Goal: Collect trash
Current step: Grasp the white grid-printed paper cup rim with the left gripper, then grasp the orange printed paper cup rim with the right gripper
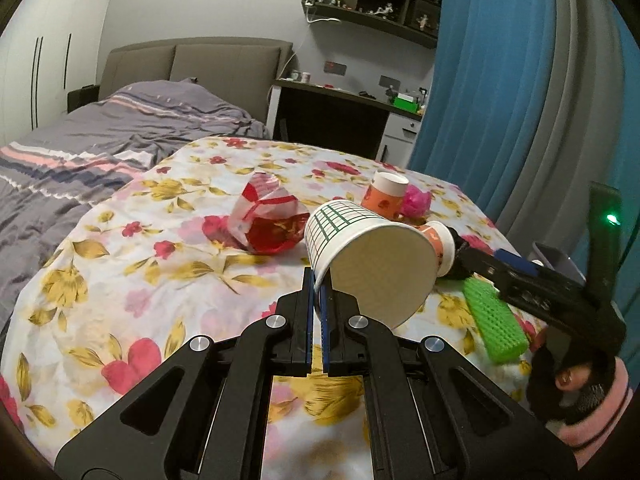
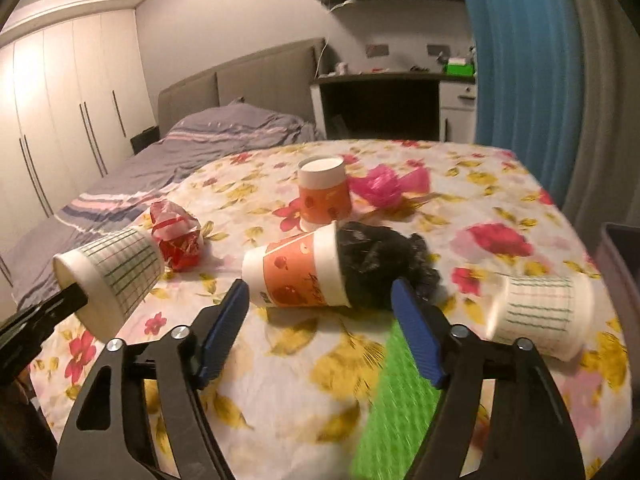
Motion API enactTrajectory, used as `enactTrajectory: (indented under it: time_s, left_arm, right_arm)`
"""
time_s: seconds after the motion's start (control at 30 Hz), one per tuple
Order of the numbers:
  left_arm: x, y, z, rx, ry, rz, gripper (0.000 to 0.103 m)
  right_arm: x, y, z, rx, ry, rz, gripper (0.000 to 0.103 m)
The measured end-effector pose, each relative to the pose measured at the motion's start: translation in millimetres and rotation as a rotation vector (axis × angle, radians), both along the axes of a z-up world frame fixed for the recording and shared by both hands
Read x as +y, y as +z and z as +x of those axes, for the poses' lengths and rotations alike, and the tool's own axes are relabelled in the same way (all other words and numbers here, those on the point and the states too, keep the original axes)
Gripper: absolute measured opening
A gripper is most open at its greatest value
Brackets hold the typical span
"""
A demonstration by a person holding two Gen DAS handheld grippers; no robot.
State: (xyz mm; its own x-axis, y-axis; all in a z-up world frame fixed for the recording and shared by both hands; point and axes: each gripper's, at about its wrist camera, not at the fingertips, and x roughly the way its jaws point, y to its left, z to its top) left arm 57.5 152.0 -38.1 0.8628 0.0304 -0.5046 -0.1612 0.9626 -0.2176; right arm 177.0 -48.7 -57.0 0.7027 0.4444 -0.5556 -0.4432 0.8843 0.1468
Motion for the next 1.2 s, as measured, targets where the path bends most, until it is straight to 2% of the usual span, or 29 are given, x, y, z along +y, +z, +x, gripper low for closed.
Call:
enactTrajectory:
  time_s: [0.17,0.53,0.8,1.1,1.13,1.2]
  left_arm:
    - [2.1,-4.1,3.8,0.005,-0.011,-0.011,0.002]
    - [4.1,-11.4,9.2,0.019,-0.022,-0.026,0.002]
    - [5.2,-13.7,8.9,0.025,-0.019,-0.032,0.002]
    - [10.9,-17.9,6.3,0.037,0.008,-0.041,0.002]
    - [11.6,-18.3,6.0,0.036,0.009,-0.043,0.002]
    - [12.9,-18.9,5.9,0.036,0.007,-0.044,0.002]
  right_arm:
    - [5.3,-8.2,25.1,0.077,0.029,0.045,0.056]
    - [14.9,-7.9,31.3,0.099,0.119,0.068,0.037]
    - [24.8,-10.3,36.7,0.132,0.161,0.083,0.036]
    - [27.0,-14.7,42.2,0.143,0.142,0.061,0.037]
    - [27.9,-15.5,44.5,0.145,0.141,0.057,0.038]
    - [30.5,-17.0,47.5,0.147,0.143,0.049,0.046]
